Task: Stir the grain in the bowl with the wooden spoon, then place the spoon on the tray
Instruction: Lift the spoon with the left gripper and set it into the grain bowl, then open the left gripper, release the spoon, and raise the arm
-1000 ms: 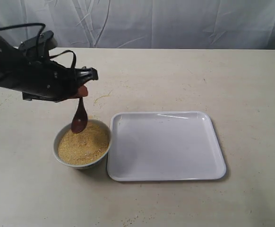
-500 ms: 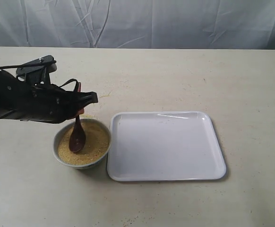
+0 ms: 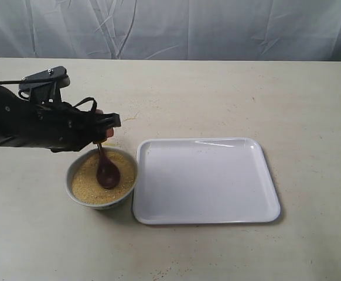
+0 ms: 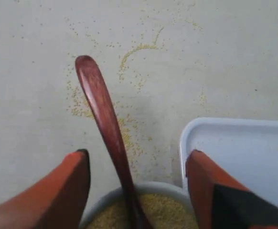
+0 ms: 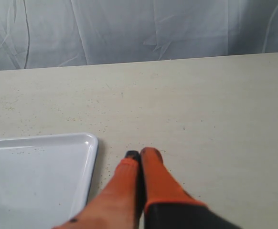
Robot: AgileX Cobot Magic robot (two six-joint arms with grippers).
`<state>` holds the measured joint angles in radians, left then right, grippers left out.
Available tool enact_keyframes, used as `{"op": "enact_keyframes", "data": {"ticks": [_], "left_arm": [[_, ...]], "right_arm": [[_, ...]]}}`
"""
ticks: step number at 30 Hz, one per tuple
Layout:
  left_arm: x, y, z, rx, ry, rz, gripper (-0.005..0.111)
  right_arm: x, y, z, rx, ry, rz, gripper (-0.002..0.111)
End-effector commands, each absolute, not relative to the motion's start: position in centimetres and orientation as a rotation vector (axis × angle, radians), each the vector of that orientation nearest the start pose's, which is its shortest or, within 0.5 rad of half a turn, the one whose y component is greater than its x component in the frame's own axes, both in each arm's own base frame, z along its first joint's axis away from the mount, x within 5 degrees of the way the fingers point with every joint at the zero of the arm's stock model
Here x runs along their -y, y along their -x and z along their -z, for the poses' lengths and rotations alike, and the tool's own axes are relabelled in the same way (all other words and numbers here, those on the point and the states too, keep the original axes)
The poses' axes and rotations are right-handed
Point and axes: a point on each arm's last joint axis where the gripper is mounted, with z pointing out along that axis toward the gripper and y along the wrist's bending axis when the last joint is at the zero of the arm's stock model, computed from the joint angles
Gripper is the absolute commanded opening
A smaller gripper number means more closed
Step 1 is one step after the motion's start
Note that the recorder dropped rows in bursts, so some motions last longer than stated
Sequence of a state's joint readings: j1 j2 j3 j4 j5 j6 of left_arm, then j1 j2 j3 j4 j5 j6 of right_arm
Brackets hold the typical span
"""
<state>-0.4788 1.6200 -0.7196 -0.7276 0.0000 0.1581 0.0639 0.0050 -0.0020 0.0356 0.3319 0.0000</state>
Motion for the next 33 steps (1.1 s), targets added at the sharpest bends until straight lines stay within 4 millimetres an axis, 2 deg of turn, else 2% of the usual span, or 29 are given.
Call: {"op": "enact_keyframes", "data": {"ticks": [1,4,7,9,11,15,19,22,25,28,33], "left_arm": [[13.7,-26.8,-19.1,-2.329,0.014,0.461,0.056],[13.6,-27.1,-21.4,-2.188,-0.150,0.403,0.043],[13.9,-27.2,-24.2,-2.034,-0.407,0.312,0.020],[14.2,-27.5,-25.7,-1.956,-0.498,0.273,0.002],[14.5,-27.9,-26.7,-1.930,-0.527,0.262,0.000],[15.7,-30.0,-27.5,-2.050,-0.624,0.230,0.000],[17.0,-32.7,-26.0,-2.321,-0.793,0.125,0.000],[18.0,-34.7,-24.2,-2.419,-0.833,0.099,0.000],[18.9,-36.4,-22.3,-2.444,-0.855,0.090,0.000],[19.3,-37.1,-20.0,-2.487,-0.905,0.072,0.000],[19.1,-37.4,-17.5,-2.544,-0.980,0.000,0.000]], "right_arm": [[-0.4,-5.4,-18.4,-1.809,0.032,-0.077,0.001],[-0.4,-5.4,-18.4,-1.806,0.032,-0.077,0.001],[-0.4,-5.4,-18.4,-1.806,0.032,-0.077,0.001],[-0.4,-5.4,-18.4,-1.806,0.032,-0.077,0.001],[-0.4,-5.4,-18.4,-1.806,0.032,-0.077,0.001],[-0.4,-5.4,-18.4,-1.806,0.032,-0.077,0.001],[-0.4,-5.4,-18.4,-1.806,0.032,-0.077,0.001],[-0.4,-5.4,-18.4,-1.806,0.032,-0.077,0.001],[-0.4,-5.4,-18.4,-1.810,0.032,-0.077,0.001],[-0.4,-5.4,-18.4,-1.810,0.032,-0.077,0.001],[-0.4,-5.4,-18.4,-1.810,0.032,-0.077,0.001]]}}
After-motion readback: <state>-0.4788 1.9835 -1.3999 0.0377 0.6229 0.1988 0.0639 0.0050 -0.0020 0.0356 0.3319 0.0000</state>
